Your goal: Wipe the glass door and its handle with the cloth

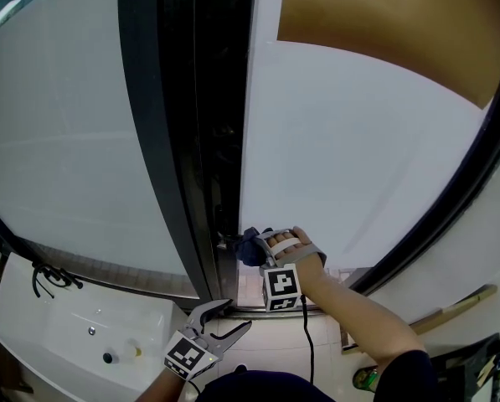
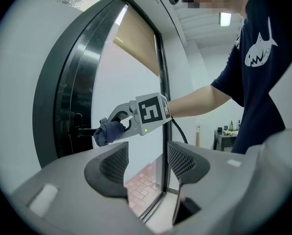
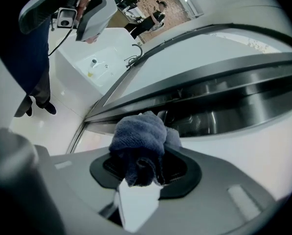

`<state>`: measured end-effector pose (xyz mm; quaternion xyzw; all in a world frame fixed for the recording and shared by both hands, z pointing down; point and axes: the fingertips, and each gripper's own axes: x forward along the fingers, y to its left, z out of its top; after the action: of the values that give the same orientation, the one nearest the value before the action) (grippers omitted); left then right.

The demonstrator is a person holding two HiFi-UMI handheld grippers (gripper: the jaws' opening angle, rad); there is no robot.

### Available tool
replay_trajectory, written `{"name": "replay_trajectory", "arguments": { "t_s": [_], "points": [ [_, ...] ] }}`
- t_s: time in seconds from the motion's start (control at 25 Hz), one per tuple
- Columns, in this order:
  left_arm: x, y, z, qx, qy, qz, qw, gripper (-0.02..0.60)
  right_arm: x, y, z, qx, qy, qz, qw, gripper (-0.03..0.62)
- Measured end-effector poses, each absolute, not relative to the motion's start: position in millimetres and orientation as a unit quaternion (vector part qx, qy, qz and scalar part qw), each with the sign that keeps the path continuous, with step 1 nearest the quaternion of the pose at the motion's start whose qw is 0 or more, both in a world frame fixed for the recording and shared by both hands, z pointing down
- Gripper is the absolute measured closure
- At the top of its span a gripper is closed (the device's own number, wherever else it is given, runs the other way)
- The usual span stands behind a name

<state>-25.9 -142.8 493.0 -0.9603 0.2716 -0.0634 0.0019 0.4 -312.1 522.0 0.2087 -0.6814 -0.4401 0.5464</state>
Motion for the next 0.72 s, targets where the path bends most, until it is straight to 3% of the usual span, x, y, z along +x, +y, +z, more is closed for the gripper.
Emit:
{"name": "replay_trajectory", "arguments": {
  "t_s": [0.28, 0.72],
  "points": [
    [-19.4, -141.8, 490.5, -0.962, 0.265, -0.064, 0.004, 0.334, 38.9, -314.9, 522.8, 0.242, -0.687, -0.401, 0.556, 0.433],
    [-31.0, -148.1, 497.5, -0.958, 0.278, -0.071, -0.006, 0.334, 5.8, -297.0, 555.6, 0.279, -0.889, -0.044, 0.360, 0.433]
  ]
}}
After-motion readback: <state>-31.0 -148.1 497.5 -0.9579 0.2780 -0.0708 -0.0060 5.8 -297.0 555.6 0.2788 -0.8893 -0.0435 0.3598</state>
